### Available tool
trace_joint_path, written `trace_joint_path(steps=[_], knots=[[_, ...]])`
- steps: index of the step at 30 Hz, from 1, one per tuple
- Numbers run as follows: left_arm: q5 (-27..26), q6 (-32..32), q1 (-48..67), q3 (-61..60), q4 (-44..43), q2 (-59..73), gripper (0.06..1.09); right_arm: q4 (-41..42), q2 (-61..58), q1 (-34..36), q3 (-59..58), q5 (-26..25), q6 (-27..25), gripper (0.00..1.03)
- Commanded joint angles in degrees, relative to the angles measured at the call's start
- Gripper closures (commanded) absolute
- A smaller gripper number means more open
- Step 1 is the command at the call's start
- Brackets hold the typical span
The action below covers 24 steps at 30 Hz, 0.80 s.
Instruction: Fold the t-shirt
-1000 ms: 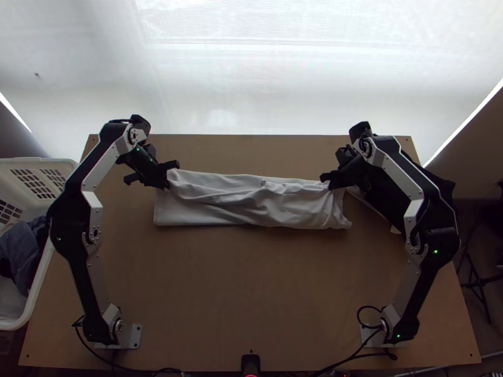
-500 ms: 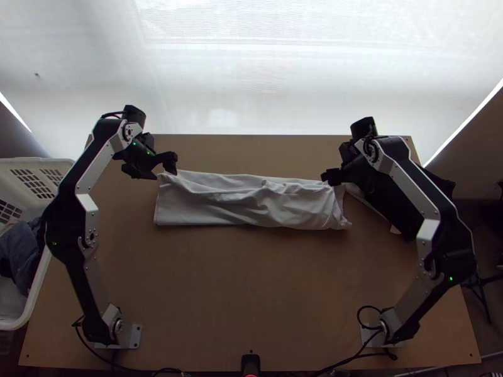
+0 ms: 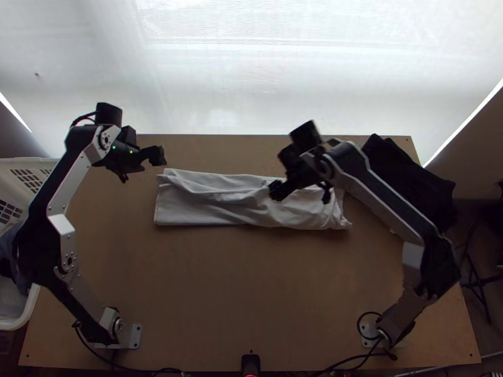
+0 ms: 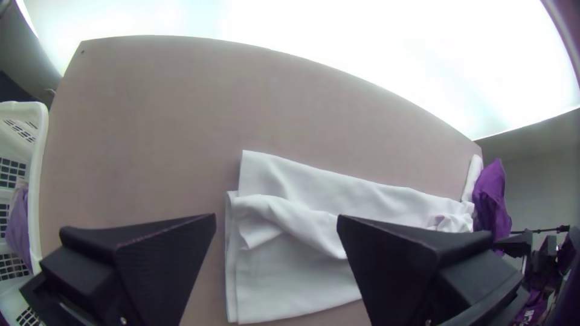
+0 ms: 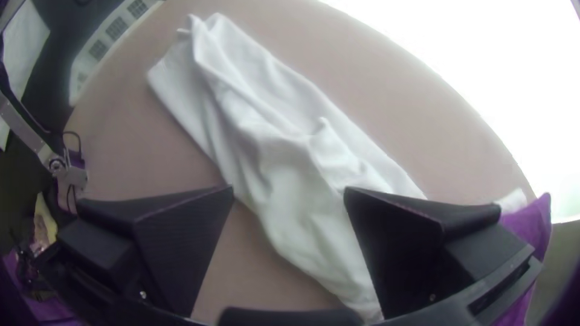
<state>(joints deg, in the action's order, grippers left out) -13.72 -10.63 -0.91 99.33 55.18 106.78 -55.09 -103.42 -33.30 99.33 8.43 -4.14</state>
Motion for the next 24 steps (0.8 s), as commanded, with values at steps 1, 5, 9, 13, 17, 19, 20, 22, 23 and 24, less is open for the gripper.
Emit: trace_joint_path(steps=[1,5,9,13,17,19,20,22,23,24], knots=[[-0.35,-0.53,-3.05,-17.68,-13.25,-9.84,0.11,-0.37,-9.87,-9.42,6.49,0.71,-1.92,0.15],[-0.44,-0.18,-5.68,-21.55,-12.73,-9.49,0.11,-4.06,-17.79,-9.15,12.12,3.62,0.1,0.15],[-2.63,1.58,-7.79,-22.95,-9.74,-9.58,0.11,-3.97,-21.48,-8.89,13.43,4.23,0.1,0.15],[-5.18,2.37,-10.69,-26.73,-9.74,-9.05,0.11,-3.44,-24.29,-7.92,14.31,4.93,-0.08,0.15],[-5.88,2.55,-11.31,-28.4,-10.18,-8.17,0.11,-2.04,-25.26,-6.78,14.58,5.46,0.27,0.15],[-7.2,2.2,-11.49,-29.28,-10.97,-7.82,0.11,-1.86,-26.57,-6.34,15.54,5.46,0.27,0.15],[-8.96,2.02,-11.57,-29.54,-10.88,-7.55,0.11,-1.69,-27.01,-6.16,16.07,5.46,0.27,0.15],[-10.02,1.84,-11.31,-30.51,-12.2,-7.55,0.11,-1.6,-27.8,-5.99,17.21,5.46,0.27,0.15],[-10.37,1.84,-11.05,-30.86,-13.08,-7.55,0.11,-1.42,-28.24,-5.9,17.74,5.46,0.36,0.15],[-10.89,1.76,-11.05,-31.13,-14.05,-7.55,0.11,-0.98,-28.6,-5.72,17.92,5.46,0.45,0.15]])
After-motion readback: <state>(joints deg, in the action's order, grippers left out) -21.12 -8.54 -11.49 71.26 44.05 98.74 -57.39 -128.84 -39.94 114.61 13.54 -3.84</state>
